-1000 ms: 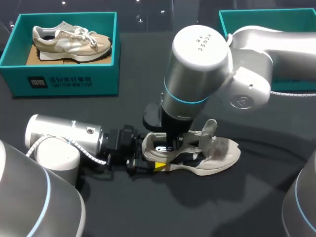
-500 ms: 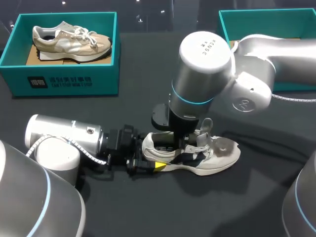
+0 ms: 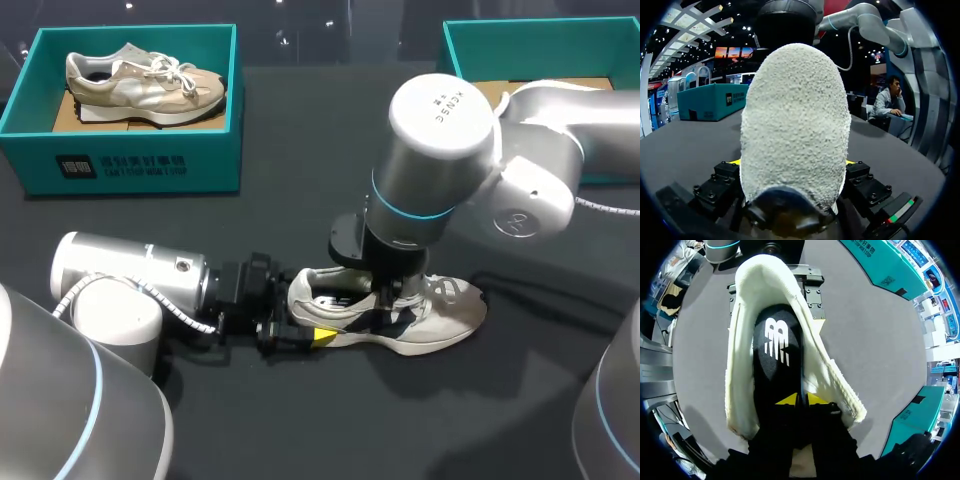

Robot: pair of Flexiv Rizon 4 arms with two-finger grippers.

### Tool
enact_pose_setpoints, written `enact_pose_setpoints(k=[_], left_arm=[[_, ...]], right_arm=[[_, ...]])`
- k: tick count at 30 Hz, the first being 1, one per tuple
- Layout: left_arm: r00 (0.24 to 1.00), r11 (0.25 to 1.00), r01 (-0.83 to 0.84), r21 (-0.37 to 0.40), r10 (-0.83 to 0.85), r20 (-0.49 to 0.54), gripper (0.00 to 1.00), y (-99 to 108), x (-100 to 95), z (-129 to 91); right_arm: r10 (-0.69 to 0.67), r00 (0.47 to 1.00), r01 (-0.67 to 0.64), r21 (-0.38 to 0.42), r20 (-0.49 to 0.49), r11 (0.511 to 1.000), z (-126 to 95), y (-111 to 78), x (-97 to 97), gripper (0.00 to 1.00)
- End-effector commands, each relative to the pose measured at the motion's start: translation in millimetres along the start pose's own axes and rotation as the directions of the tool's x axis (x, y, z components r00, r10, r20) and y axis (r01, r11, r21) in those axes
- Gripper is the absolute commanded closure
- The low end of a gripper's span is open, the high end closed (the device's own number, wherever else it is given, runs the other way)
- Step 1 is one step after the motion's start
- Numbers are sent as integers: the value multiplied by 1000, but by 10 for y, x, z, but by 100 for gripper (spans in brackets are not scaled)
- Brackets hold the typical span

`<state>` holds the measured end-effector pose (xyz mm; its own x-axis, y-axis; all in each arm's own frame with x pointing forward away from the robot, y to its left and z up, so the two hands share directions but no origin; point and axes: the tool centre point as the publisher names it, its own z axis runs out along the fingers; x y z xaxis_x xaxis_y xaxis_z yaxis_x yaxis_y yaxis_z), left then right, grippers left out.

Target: Take the shoe out of the shoebox, open the shoe tongue, remove and reinsert the insole, then place the shoe into the shoebox

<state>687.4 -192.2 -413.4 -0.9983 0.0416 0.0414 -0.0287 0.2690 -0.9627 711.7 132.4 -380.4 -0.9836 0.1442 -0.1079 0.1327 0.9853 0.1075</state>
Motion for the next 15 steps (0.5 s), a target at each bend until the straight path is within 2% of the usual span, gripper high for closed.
enact_pose_setpoints(k=[1,3,6,15], left_arm=[[1000,1000,0,-1,0,0,100,14,13,-4],[1000,1000,0,-1,0,0,100,14,13,-4],[1000,1000,0,-1,0,0,100,14,13,-4],[1000,1000,0,-1,0,0,100,14,13,-4]], right_arm=[[-1,1000,1,1,-10,1000,57,-8,-2,82],[-6,1000,6,5,-21,1000,85,-5,6,80],[-5,999,6,13,-40,1000,138,-6,14,71],[8,992,-4,29,-129,1000,350,-54,98,66]])
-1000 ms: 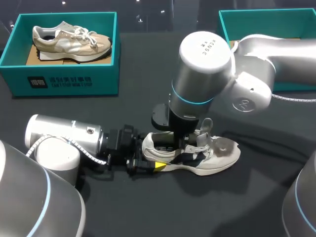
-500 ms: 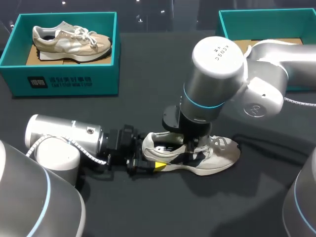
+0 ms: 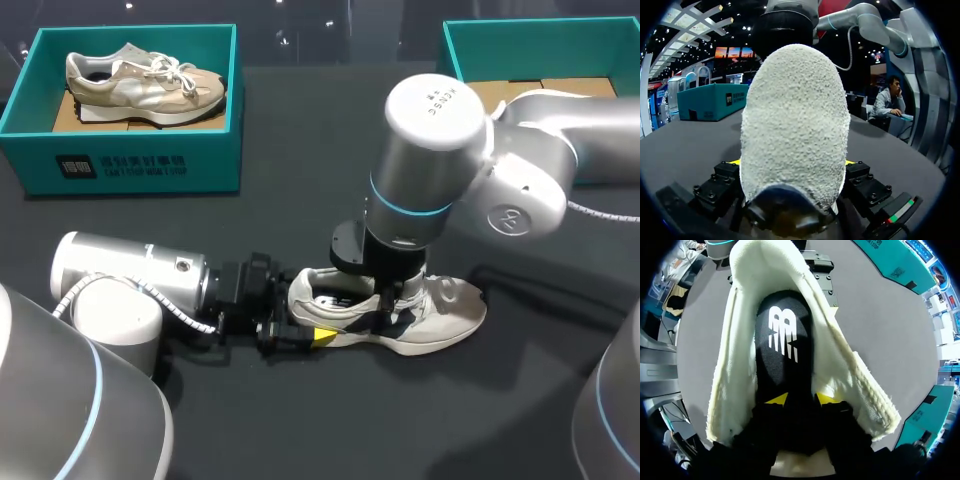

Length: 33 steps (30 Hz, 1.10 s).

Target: Take the shoe out of the shoebox, open the shoe tongue, remove and reinsert the insole, then place the shoe into the shoebox

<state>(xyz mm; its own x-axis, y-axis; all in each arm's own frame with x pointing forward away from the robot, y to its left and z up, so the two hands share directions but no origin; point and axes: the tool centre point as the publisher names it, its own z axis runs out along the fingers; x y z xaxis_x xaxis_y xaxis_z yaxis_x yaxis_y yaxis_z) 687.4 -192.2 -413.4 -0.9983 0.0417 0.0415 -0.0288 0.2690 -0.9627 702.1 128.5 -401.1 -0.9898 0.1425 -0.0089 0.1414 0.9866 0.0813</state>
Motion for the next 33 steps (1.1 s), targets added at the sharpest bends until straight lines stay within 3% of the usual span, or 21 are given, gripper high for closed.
enact_pose_setpoints(k=[1,6,9,12,21,33], left_arm=[[1000,1000,-1,-1,1,0,100,14,13,-5],[1000,1000,-1,-1,1,0,100,14,13,-5],[1000,1000,-1,-1,1,0,100,14,13,-5],[1000,1000,-1,-1,1,0,100,14,13,-5],[1000,1000,-1,-1,1,0,100,14,13,-5],[1000,1000,-1,-1,1,0,100,14,13,-5]], right_arm=[[-1,999,1,6,-45,1000,180,21,-14,66],[9,996,-8,14,-88,1000,250,-24,81,69],[12,995,-12,9,-98,1000,262,-68,135,81],[14,995,-13,11,-101,1000,251,-97,177,100],[8,995,-10,-21,-98,1000,172,-142,225,100],[-24,994,1,-208,-108,978,-115,-166,107,100]])
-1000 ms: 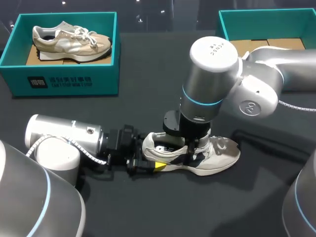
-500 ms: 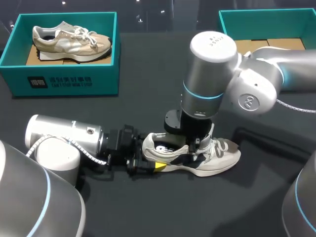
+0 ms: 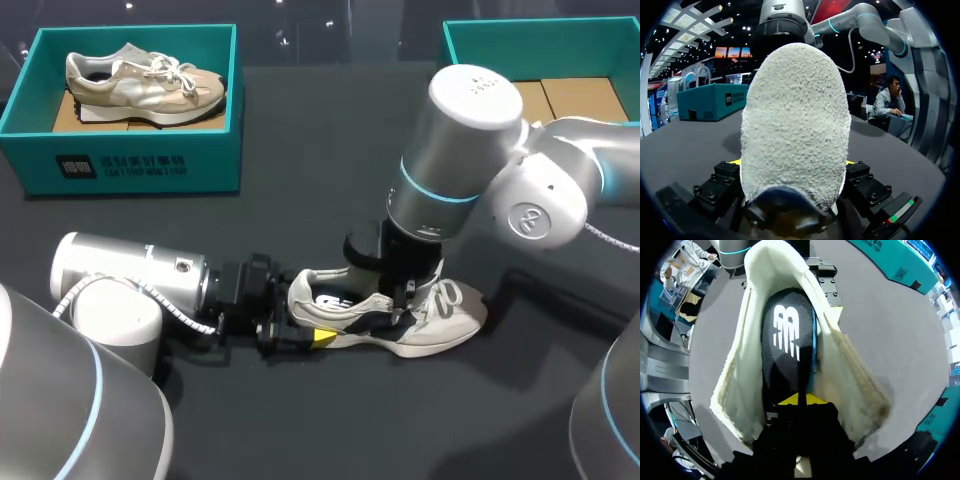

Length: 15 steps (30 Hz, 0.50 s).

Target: Take the shoe out of the shoebox, open the shoe tongue, remove and reinsert the insole, then place the shoe into the shoebox

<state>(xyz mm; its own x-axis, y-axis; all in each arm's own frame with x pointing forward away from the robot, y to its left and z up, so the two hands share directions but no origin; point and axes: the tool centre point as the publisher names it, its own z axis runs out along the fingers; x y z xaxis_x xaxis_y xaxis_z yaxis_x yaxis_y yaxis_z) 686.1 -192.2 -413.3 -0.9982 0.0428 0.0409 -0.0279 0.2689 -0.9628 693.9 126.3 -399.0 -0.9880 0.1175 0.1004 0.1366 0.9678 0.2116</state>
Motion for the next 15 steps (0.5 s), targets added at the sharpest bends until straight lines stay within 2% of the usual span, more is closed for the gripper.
enact_pose_setpoints(k=[1,8,15], left_arm=[[1000,1000,0,-1,0,1,100,14,-1,-5],[1000,1000,0,-1,0,1,100,14,-1,-5],[1000,1000,0,-1,0,1,100,14,-1,-5]], right_arm=[[-11,1000,11,-86,0,996,-120,-123,35,100],[-50,999,47,-190,-10,981,-202,-164,-1,100],[-66,998,61,-242,-11,968,-263,-216,-44,100]])
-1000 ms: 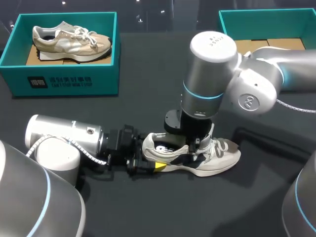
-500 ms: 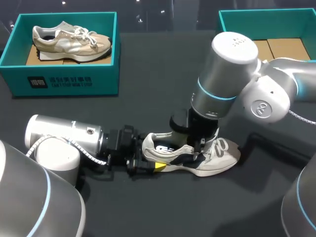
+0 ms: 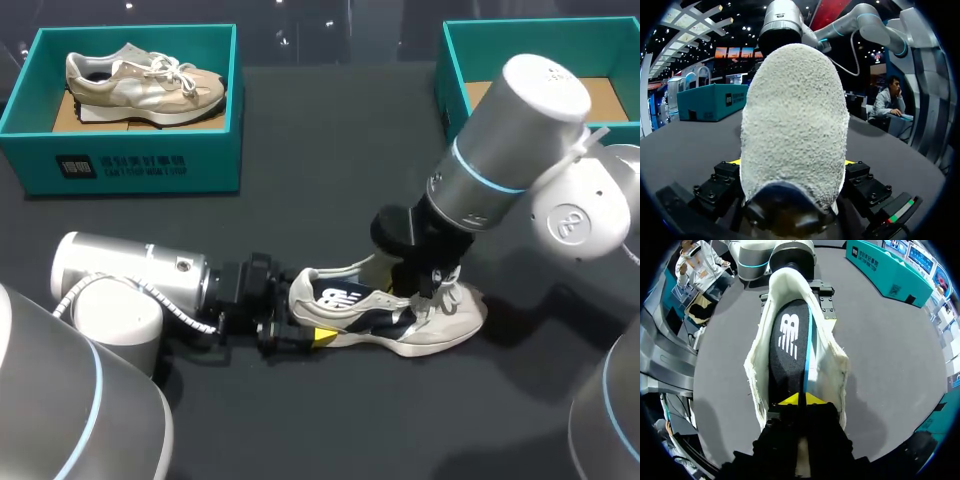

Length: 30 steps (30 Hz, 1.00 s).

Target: Take the shoe out of the shoebox, open the shoe tongue, remove and reinsert the insole, then place the shoe into the shoebox

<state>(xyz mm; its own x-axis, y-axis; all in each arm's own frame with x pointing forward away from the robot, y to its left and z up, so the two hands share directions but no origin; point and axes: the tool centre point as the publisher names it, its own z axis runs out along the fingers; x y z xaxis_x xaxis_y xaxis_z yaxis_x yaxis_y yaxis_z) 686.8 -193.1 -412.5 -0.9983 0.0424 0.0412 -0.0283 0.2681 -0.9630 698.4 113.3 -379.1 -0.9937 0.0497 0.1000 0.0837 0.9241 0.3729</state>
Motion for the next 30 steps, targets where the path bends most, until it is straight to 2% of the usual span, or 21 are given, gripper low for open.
enact_pose_setpoints(k=[1,9,14,23,30], left_arm=[[1000,1000,0,-2,0,1,100,25,6,-11],[1000,1000,0,-2,0,1,100,25,6,-11],[1000,1000,0,-2,0,1,100,25,6,-11],[1000,1000,0,-2,0,1,100,25,6,-11],[1000,1000,0,-2,0,1,100,25,6,-11]], right_arm=[[2,1000,-2,-85,3,996,-63,-146,-2,100],[-41,999,41,-151,3,988,-93,-198,-1,100],[-98,995,99,-172,14,980,-134,-112,32,100],[-233,973,232,-128,11,964,-156,238,82,100],[-222,975,221,-77,-14,972,-110,309,46,100]])
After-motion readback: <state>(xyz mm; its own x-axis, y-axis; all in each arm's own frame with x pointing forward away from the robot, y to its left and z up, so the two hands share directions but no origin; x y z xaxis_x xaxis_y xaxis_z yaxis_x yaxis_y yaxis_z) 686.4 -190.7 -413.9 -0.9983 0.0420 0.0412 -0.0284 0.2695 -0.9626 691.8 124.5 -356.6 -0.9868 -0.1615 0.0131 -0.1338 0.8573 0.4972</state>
